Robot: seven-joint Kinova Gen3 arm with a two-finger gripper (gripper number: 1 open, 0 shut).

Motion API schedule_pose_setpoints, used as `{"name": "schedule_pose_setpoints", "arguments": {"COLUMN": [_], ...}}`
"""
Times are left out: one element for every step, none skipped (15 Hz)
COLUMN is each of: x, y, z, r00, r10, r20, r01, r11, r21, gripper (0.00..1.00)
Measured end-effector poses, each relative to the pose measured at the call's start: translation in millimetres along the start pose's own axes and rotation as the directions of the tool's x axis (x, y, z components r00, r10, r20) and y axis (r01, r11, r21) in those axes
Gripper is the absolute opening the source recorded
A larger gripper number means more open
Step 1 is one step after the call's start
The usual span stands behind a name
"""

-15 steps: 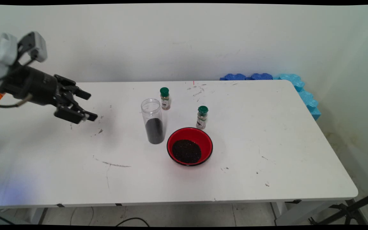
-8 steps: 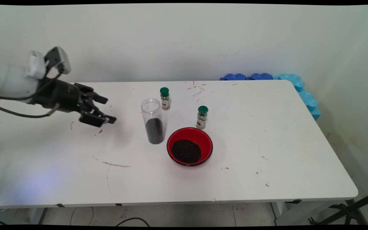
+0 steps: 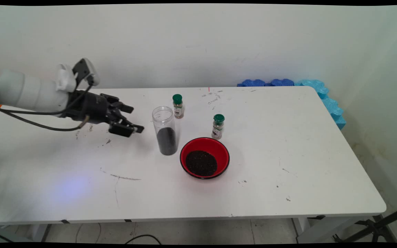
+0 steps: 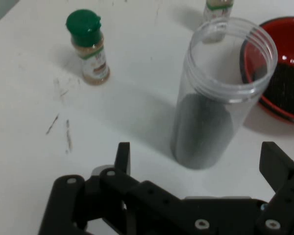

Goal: Pick up the black seasoning powder from the table

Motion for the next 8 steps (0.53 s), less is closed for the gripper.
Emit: {"name": "schedule_pose_setpoints", "arguments": {"x": [0, 1, 2, 2, 3, 3, 4, 5], "y": [1, 2, 3, 4, 5, 6, 7, 8], "z": [6, 13, 19, 25, 29, 34, 39, 43], "r00": [1.000, 1.000, 1.000, 1.000, 1.000, 0.999, 0.999, 0.999], "r10": [-0.002, -0.003, -0.003, -0.002, -0.001, 0.001, 0.003, 0.006], "r20": [-0.008, -0.015, -0.021, -0.027, -0.031, -0.035, -0.040, -0.044], "r01": [0.002, 0.003, 0.002, 0.002, 0.001, -0.001, -0.004, -0.007], "r11": [1.000, 1.000, 1.000, 1.000, 1.000, 1.000, 1.000, 1.000], "r21": [-0.002, -0.006, -0.009, -0.013, -0.015, -0.017, -0.019, -0.019], "gripper": [1.00, 1.00, 1.00, 1.00, 1.00, 1.00, 1.00, 1.00]}}
